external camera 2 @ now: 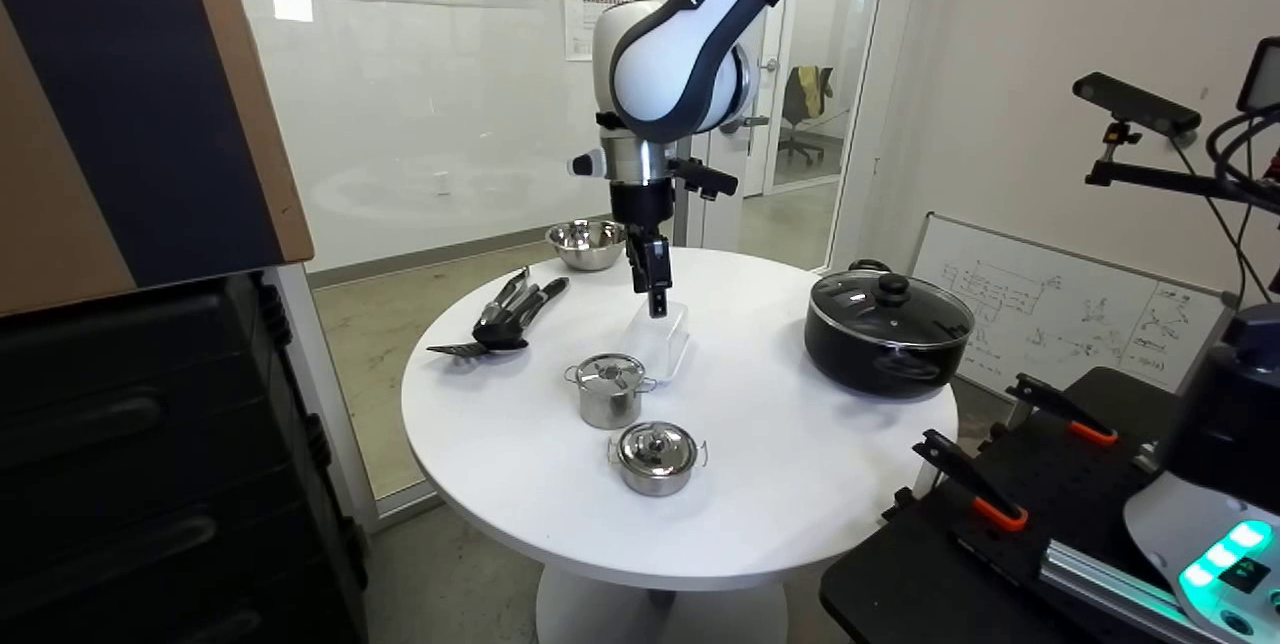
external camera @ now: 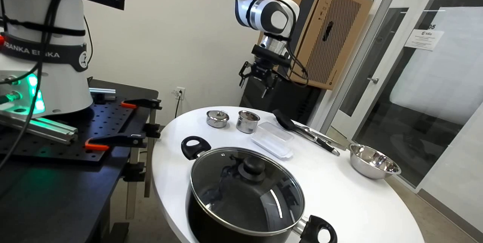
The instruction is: Take the silver lid from the silver pot farthest away from you and put it on the table
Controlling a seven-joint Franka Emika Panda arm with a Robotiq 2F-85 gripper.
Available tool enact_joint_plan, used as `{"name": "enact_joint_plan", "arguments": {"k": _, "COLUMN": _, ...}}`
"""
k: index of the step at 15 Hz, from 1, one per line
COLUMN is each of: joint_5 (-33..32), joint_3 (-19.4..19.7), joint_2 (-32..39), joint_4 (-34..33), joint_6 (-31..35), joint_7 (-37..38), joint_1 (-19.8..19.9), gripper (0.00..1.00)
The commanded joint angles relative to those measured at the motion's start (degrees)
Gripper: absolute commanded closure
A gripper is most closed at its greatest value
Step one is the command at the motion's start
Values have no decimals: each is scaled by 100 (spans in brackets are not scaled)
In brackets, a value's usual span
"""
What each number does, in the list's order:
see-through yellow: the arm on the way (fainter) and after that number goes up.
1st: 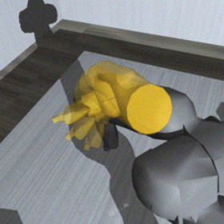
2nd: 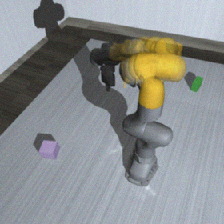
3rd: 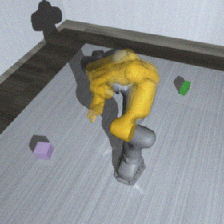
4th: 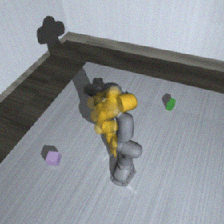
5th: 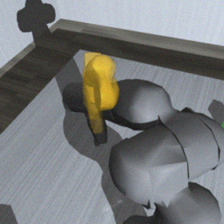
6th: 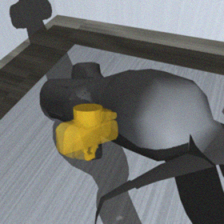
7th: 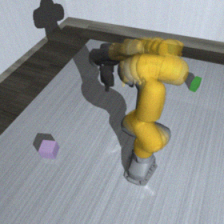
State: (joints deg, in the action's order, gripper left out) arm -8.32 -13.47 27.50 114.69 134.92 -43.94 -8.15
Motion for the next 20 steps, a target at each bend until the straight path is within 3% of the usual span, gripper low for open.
{"name": "enact_joint_plan", "arguments": {"k": 1, "joint_5": -189, "joint_3": 7, "joint_2": 206, "joint_4": -40, "joint_6": 289, "joint_7": -38, "joint_1": -39, "gripper": 0}}
{"name": "enact_joint_plan", "arguments": {"k": 12, "joint_5": -469, "joint_3": 93, "joint_2": 708, "joint_4": 0, "joint_6": 1706, "joint_7": 550, "joint_1": -225, "gripper": 0}}
{"name": "enact_joint_plan", "arguments": {"k": 20, "joint_5": -705, "joint_3": 273, "joint_2": 890, "joint_4": -106, "joint_6": 1702, "joint_7": 988, "joint_1": -248, "gripper": 0}}
